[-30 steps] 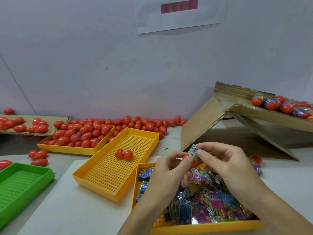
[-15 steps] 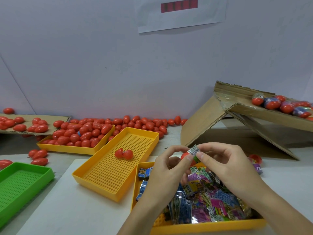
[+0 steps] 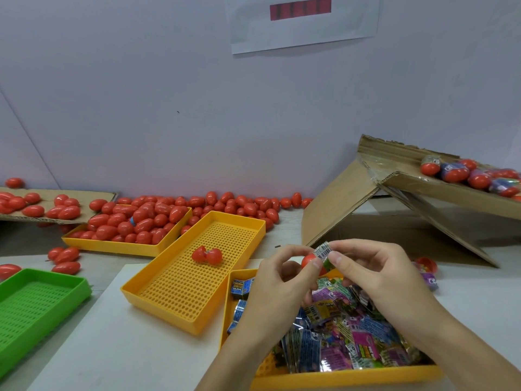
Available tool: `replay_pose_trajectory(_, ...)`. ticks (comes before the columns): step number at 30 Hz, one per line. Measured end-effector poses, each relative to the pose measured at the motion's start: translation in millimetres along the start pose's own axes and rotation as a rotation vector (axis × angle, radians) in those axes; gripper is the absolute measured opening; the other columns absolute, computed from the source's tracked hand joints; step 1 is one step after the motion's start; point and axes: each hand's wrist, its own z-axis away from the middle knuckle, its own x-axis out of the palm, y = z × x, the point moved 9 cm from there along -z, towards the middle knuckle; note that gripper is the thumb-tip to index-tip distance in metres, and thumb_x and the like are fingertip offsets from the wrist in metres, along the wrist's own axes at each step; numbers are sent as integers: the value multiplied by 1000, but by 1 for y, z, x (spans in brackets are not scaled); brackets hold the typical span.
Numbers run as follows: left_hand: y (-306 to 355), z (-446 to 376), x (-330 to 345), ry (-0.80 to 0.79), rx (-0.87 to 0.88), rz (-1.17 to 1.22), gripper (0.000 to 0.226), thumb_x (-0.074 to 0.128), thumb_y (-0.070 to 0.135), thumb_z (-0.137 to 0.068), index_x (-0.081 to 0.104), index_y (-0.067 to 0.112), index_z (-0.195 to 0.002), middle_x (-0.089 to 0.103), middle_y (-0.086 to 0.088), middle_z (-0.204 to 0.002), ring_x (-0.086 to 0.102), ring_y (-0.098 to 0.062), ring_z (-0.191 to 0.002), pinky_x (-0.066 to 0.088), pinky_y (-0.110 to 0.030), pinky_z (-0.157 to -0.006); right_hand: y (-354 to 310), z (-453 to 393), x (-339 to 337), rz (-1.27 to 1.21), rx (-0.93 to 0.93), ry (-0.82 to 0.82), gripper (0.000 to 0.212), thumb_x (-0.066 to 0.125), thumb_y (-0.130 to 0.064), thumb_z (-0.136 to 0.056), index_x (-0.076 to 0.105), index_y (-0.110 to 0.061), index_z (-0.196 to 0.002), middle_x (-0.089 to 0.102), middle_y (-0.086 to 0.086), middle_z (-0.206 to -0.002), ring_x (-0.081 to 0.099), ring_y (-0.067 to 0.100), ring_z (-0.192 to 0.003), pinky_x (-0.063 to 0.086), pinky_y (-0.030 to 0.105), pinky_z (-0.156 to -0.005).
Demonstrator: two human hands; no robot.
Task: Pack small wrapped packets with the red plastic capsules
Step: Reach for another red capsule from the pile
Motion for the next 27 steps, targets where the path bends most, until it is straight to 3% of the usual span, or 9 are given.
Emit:
replay_pose_trajectory(7, -1, 0, 1, -3, 14, -2, 18, 63, 30, -95, 67, 22, -110, 57, -3, -62, 54, -10, -57, 53, -22, -65, -1, -1, 0, 164, -20, 4, 16, 63, -41, -79, 70, -45, -92, 73, -27, -89, 67, -6, -89, 51, 10, -72)
replay_pose_trajectory(13, -2, -1, 0, -2, 12, 21, 23, 63, 36, -91, 67, 25, -111, 59, -2, -65, 55, -11, -58, 53, -26, -66, 0, -1, 2, 219, -22, -14, 19, 67, -25, -89, 75, -32, -105, 75, -20, -95, 67, -1, -98, 53, 20, -84)
replay_pose_trajectory(22, -5, -2, 1, -3, -30, 150, 30, 62, 36, -89, 64, 14, -109, 62, -4, -62, 56, -17, -57, 52, -36, -66, 0, 3, 4, 254, -58, 16, 33, 77, -26, -82, 71, -31, -113, 73, -17, -101, 67, 4, -102, 59, 36, -83)
replay_pose_trajectory(27, -5, -1, 3, -12, -45, 190, 37, 61, 36, -87, 61, 9, -111, 66, -8, -65, 62, -22, -61, 55, -34, -65, -3, 4, 6, 270, -108, 26, 33, 76, -31, -79, 70, -33, -111, 72, -22, -97, 67, 1, -99, 59, 33, -83)
